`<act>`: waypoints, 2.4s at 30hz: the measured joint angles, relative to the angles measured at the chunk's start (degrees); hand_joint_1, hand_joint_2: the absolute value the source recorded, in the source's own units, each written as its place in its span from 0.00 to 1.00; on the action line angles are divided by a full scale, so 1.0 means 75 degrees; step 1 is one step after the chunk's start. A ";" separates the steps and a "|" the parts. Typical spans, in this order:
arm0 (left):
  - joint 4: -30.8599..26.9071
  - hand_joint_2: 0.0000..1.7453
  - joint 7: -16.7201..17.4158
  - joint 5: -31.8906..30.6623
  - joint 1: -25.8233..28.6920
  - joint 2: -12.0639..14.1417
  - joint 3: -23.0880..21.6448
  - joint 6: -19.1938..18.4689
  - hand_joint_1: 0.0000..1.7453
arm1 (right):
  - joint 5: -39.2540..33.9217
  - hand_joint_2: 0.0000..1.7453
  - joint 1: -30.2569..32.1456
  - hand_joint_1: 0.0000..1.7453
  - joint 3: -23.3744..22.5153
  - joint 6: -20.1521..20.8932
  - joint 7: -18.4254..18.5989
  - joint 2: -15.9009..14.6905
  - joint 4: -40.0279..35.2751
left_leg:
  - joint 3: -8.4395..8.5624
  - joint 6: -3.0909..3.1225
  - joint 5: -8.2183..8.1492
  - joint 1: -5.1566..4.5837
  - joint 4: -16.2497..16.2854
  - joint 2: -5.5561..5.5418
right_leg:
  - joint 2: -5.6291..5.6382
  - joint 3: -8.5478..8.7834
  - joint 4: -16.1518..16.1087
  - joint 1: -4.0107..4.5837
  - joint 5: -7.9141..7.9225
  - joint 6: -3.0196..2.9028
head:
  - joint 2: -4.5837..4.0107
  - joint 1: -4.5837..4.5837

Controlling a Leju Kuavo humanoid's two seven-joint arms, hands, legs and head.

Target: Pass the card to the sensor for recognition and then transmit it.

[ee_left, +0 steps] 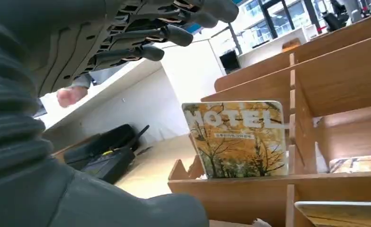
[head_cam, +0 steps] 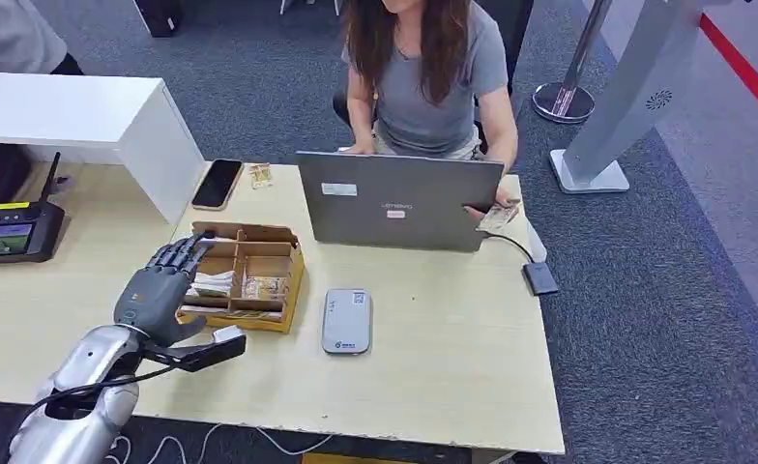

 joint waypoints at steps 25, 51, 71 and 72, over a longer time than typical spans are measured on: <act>0.0664 1.00 0.0096 -0.0079 -0.0423 0.0315 -0.0009 -0.0213 0.00 | 0.0000 1.00 -0.0089 0.00 0.0280 0.0015 0.0055 0.0000 0.0003 | 0.0000 -0.0003 0.0003 0.0000 0.0000 0.0001 | 0.0001 -0.0001 0.0000 0.0000 0.0001 0.0000 | 0.0000 0.0000; -0.0146 1.00 -0.0256 0.1128 0.0564 -0.0685 0.0720 0.0251 0.00 | 0.0000 1.00 -0.0087 0.00 0.0280 0.0012 0.0067 0.0000 0.0023 | -0.0003 -0.0003 0.0002 -0.0001 0.0000 -0.0001 | -0.0001 -0.0001 -0.0002 -0.0001 0.0000 0.0000 | 0.0000 0.0000; -0.0679 1.00 -0.0306 0.0994 0.1040 -0.1189 0.1218 0.0099 0.00 | 0.0000 1.00 -0.0076 0.00 0.0280 0.0003 0.0067 0.0000 0.0041 | -0.0005 -0.0002 0.0003 -0.0001 0.0000 -0.0004 | -0.0005 -0.0001 -0.0001 -0.0001 0.0000 0.0000 | 0.0000 0.0000; -0.0682 1.00 -0.0286 0.0932 0.1049 -0.1186 0.1224 0.0090 0.00 | 0.0000 1.00 -0.0076 0.00 0.0280 0.0003 0.0067 0.0000 0.0041 | -0.0005 -0.0002 0.0004 0.0000 0.0000 -0.0004 | -0.0005 0.0000 -0.0001 -0.0001 0.0000 0.0000 | 0.0000 0.0000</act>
